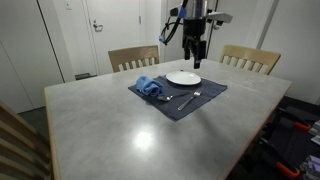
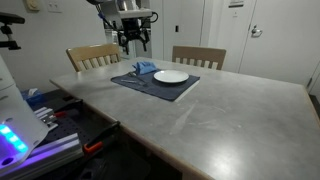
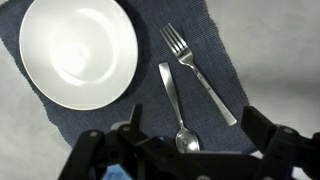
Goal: Pick up the spoon and put it on the plate
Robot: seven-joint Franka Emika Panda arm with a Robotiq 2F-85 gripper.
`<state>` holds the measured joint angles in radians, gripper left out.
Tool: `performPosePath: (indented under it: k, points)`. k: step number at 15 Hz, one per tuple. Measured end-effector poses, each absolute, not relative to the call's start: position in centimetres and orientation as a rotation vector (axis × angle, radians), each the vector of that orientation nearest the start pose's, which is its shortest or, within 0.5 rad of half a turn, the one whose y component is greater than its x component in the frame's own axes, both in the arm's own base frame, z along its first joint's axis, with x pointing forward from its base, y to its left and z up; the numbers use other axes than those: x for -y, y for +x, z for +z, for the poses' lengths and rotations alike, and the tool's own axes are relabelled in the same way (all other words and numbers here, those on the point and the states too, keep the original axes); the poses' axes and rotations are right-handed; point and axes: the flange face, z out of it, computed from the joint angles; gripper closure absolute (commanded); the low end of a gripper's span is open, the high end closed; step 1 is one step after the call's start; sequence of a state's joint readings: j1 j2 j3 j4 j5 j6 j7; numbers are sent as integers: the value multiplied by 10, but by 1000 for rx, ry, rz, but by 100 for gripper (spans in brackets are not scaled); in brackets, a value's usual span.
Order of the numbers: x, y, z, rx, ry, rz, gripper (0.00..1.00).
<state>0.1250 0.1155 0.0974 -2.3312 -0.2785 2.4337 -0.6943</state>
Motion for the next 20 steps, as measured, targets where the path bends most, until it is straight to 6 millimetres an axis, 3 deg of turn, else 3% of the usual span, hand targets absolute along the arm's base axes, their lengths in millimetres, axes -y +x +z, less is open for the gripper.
performPosePath:
  k: [6,20]
  points:
    - [-123,518,250,1872,-2695,8,0]
    - [-145,529,174,1950,-2546,92,0]
